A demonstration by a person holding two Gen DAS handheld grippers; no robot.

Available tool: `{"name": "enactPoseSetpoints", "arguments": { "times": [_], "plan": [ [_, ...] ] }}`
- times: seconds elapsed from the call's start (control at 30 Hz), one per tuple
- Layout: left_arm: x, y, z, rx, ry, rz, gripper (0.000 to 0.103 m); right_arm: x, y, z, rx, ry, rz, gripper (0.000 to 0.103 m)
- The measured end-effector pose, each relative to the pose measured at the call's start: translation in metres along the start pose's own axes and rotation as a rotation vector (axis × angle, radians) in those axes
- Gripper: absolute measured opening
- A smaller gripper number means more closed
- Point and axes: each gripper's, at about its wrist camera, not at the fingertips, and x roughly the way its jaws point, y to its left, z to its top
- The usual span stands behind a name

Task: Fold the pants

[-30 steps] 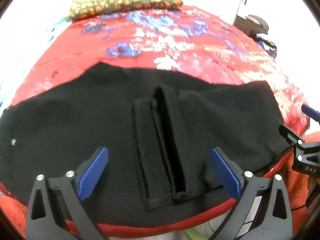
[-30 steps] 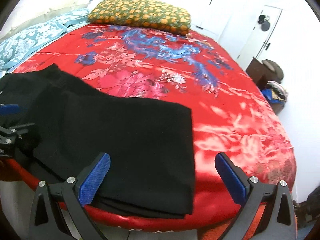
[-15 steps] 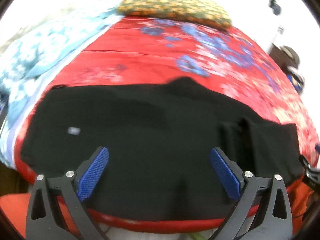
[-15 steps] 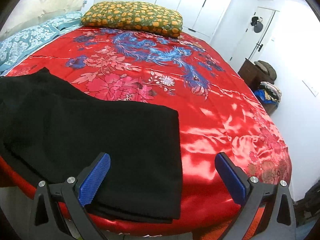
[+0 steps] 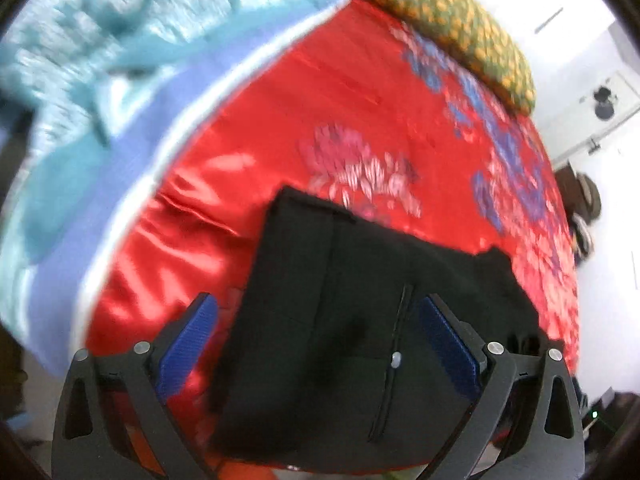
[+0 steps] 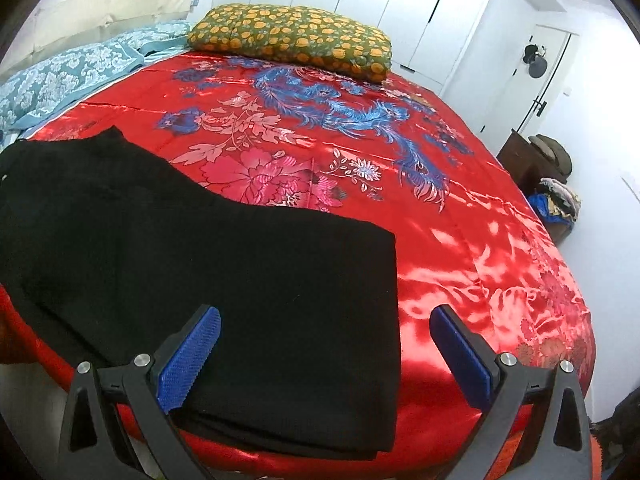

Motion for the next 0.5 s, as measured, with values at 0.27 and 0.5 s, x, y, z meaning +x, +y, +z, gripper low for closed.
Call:
{"name": "enactPoseSetpoints", "arguments": {
  "times": [0.27,0.5],
  "plan": [
    [0.040,0.002,0.006,0.031,0.061,0.068,0.101,0.001,-0.001,-0.002,-0.006,0.008,0.006,0.103],
    [0.032,-0.005,0.002,-0.009,0.057,-0.071,0.029,0.005,-0.004,0.000,0.015,0.008,-0.002,0.103]
  ]
}}
